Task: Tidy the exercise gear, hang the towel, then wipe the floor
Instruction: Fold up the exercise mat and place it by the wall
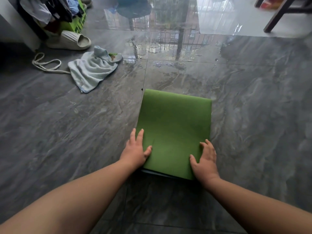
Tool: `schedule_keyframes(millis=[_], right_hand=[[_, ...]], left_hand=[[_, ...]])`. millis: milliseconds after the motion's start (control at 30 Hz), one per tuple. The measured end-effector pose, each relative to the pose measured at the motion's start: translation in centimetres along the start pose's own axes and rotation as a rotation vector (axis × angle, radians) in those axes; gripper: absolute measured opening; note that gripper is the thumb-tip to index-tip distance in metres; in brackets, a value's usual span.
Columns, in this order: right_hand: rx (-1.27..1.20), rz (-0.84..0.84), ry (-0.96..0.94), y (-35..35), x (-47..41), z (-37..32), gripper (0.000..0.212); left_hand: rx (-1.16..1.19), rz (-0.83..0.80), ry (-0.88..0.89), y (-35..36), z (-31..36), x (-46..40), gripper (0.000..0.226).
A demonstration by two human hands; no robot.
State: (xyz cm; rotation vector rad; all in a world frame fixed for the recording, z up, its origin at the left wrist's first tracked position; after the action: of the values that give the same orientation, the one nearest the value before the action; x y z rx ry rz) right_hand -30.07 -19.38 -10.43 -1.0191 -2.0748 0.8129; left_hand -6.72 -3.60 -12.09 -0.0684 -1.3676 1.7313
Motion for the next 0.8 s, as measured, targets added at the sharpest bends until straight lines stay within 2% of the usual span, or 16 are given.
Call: schedule_keyframes(millis=[67,167,233,333,433,533,633,800], right_hand=[[-0.202,0.089,0.087,-1.5,-0.2,1.0,0.074],[-0.288,-0.007,0.304,-1.0,-1.3,3.0,0.086],[-0.347,-0.076,0.385,-0.2,-2.0,3.6,0.081],[-0.422,-0.080,0.418,-0.6,-2.5,3.4,0.065],[-0.418,-0.114,0.396,-1.7,-2.9,4.3,0.069],[-0.473,-0.167,0.394,-2.0,-3.5,5.9,0.087],[-0.531,-0.205,0.372,-1.6,-4.5,7.0,0.099],[-0.456,-0.207,0.354,-2.3,-3.8,5.7,0.067]], left_hand=[[0.163,0.068,-0.081,-0.8,-1.0,-0.4,0.090],[0.292,0.108,-0.215,-1.6,-2.4,-1.0,0.081],[0.279,0.087,-0.247,-1.7,-2.5,-1.2,0.066],[0.299,0.063,-0.257,-2.0,-2.0,-0.9,0.056],[0.286,-0.007,-0.246,-1.0,-1.4,-0.1,0.053],[0.330,-0.061,-0.241,0.6,-1.4,0.8,0.058],[0.503,-0.036,-0.285,1.2,-2.0,0.7,0.067],[0.736,-0.125,-0.379,2.4,-3.6,-0.4,0.097]])
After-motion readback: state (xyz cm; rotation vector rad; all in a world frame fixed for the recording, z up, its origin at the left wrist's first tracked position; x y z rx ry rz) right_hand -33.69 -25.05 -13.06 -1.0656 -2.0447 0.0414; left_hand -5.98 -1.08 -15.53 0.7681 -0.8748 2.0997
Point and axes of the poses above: each hand's wrist, its own x-axis away from the middle knuckle, its own y-axis out of the palm, z = x × y, the point moved 9 cm from there along -x, towards the middle knuckle, and after that the axes turned 1 degree about y, right-handed, at the moved point
